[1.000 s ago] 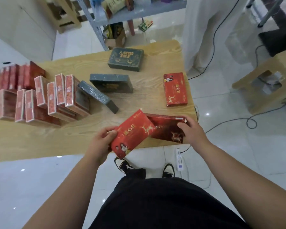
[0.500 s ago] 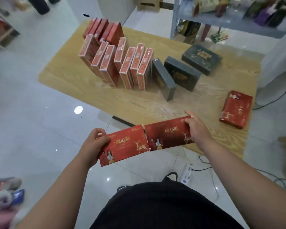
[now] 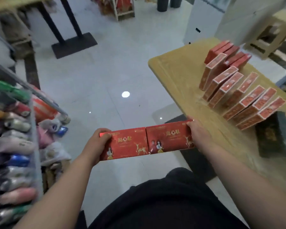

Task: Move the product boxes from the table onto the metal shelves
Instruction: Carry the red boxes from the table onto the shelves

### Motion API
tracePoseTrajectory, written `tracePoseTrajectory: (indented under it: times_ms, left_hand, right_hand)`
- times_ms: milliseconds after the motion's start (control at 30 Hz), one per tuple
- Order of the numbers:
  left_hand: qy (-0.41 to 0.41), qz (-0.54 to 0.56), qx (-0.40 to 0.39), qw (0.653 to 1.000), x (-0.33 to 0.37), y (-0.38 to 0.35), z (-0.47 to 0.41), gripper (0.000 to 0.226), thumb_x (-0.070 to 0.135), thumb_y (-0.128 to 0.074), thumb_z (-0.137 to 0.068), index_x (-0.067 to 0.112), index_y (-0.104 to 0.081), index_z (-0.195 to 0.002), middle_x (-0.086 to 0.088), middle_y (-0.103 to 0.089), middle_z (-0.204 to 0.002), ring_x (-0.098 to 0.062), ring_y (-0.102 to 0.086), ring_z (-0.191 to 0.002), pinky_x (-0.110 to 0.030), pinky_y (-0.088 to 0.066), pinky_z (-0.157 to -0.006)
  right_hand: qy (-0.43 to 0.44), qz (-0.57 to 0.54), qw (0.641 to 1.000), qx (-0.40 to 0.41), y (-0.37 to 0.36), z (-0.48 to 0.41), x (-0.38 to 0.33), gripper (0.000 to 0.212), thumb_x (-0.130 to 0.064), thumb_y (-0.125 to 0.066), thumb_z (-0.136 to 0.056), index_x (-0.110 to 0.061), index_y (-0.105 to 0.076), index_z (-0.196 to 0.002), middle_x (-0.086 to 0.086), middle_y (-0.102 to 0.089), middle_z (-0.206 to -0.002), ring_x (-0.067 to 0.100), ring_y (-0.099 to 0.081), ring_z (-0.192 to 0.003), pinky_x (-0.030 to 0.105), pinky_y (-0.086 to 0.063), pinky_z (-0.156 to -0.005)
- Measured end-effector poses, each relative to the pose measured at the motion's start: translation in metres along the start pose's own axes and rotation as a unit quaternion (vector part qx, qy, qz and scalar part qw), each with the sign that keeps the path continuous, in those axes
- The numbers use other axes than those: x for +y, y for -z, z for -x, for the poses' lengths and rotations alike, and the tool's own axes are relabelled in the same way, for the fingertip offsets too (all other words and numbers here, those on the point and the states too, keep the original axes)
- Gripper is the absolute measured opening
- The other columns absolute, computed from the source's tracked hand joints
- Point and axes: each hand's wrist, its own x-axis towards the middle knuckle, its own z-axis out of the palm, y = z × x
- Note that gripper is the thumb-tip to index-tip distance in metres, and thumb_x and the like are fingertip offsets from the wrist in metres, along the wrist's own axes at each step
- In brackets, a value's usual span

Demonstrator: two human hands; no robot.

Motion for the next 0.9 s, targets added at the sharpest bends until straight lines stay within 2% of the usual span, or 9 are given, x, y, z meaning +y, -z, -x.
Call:
tracePoseTrajectory:
  times_ms: [33,133,267,400,467,633,700,767,900]
  left_hand:
    - [-0.001,0.015,0.021,1.0,-0.001,0.013,-0.001,0.009,0.021,-0.061,-0.087,0.026,-0.064,-0.094,-0.007,-0.064,-0.086,-0.021,-0.06,-0.067,-0.035,-0.051,-0.065]
    - [0.009,0.044,0.08,0.996,-0.012,0.048,-0.002,0.013,0.026,-0.06,-0.08,0.026,-0.064,-0.092,-0.008,-0.065,-0.086,-0.016,-0.061,-0.064,-0.033,-0.05,-0.065]
    - [0.028,0.118,0.175,0.977,-0.031,0.075,0.001,0.013,0.024,-0.063,-0.082,0.023,-0.062,-0.095,-0.01,-0.065,-0.09,-0.02,-0.062,-0.07,-0.033,-0.051,-0.067]
    - [0.036,0.191,0.275,0.942,-0.033,0.093,0.011,0.009,0.012,-0.056,-0.095,0.019,-0.061,-0.097,-0.011,-0.065,-0.09,-0.022,-0.062,-0.074,-0.034,-0.051,-0.069]
    - [0.036,0.207,0.325,0.922,-0.03,0.098,0.021,0.008,0.015,-0.058,-0.092,0.022,-0.062,-0.094,-0.01,-0.065,-0.089,-0.018,-0.062,-0.069,-0.032,-0.05,-0.065]
    - [0.075,0.265,0.431,0.859,-0.025,0.092,0.052,0.014,0.016,-0.052,-0.091,0.024,-0.063,-0.094,-0.015,-0.065,-0.091,-0.027,-0.064,-0.073,-0.04,-0.053,-0.066]
    - [0.08,0.296,0.481,0.821,-0.022,0.089,0.068,0.02,0.012,-0.046,-0.093,0.023,-0.062,-0.097,-0.015,-0.065,-0.091,-0.024,-0.066,-0.071,-0.035,-0.055,-0.061]
    - [0.073,0.316,0.537,0.779,-0.019,0.09,0.089,0.024,0.008,-0.041,-0.092,0.023,-0.061,-0.094,-0.011,-0.062,-0.085,-0.016,-0.064,-0.063,-0.029,-0.052,-0.054]
    - [0.05,0.343,0.619,0.705,-0.015,0.099,0.149,0.027,0.01,-0.04,-0.089,0.025,-0.062,-0.087,-0.011,-0.06,-0.087,-0.023,-0.059,-0.069,-0.034,-0.05,-0.064]
  right_hand:
    - [0.012,0.02,1.0,-0.02,-0.013,-0.009,-0.013,0.037,-0.027,-0.034,-0.104,-0.032,-0.052,-0.136,0.0,-0.055,-0.133,0.016,-0.056,-0.111,0.031,-0.046,-0.094]
    - [0.026,0.054,0.995,-0.082,-0.052,-0.037,-0.05,0.045,-0.026,-0.032,-0.103,-0.029,-0.05,-0.143,-0.004,-0.053,-0.13,0.014,-0.054,-0.108,0.024,-0.044,-0.082]
    - [0.038,0.076,0.983,-0.165,-0.105,-0.071,-0.093,0.053,-0.041,-0.035,-0.087,-0.041,-0.054,-0.136,-0.003,-0.059,-0.13,0.02,-0.057,-0.115,0.047,-0.049,-0.102]
    - [0.063,0.09,0.964,-0.241,-0.156,-0.104,-0.135,0.044,-0.035,-0.037,-0.097,-0.039,-0.054,-0.137,-0.003,-0.059,-0.122,0.01,-0.059,-0.099,0.032,-0.05,-0.074]
    - [0.085,0.12,0.947,-0.285,-0.182,-0.117,-0.155,0.044,-0.033,-0.035,-0.099,-0.038,-0.054,-0.138,-0.002,-0.058,-0.124,0.008,-0.058,-0.098,0.03,-0.047,-0.07]
    - [0.143,0.165,0.895,-0.39,-0.245,-0.122,-0.209,0.042,-0.036,-0.036,-0.097,-0.04,-0.057,-0.134,0.0,-0.057,-0.126,0.018,-0.058,-0.108,0.04,-0.055,-0.088]
    - [0.158,0.174,0.868,-0.437,-0.269,-0.114,-0.228,0.041,-0.036,-0.038,-0.096,-0.04,-0.058,-0.131,0.001,-0.059,-0.124,0.019,-0.06,-0.105,0.044,-0.056,-0.092]
    - [0.186,0.187,0.832,-0.488,-0.291,-0.095,-0.247,0.035,-0.039,-0.047,-0.096,-0.038,-0.058,-0.13,-0.003,-0.061,-0.115,0.018,-0.063,-0.1,0.042,-0.058,-0.087]
    - [0.266,0.177,0.735,-0.598,-0.333,-0.033,-0.285,0.044,-0.04,-0.076,-0.087,-0.031,-0.056,-0.124,-0.012,-0.064,-0.103,0.012,-0.069,-0.09,0.035,-0.06,-0.076]
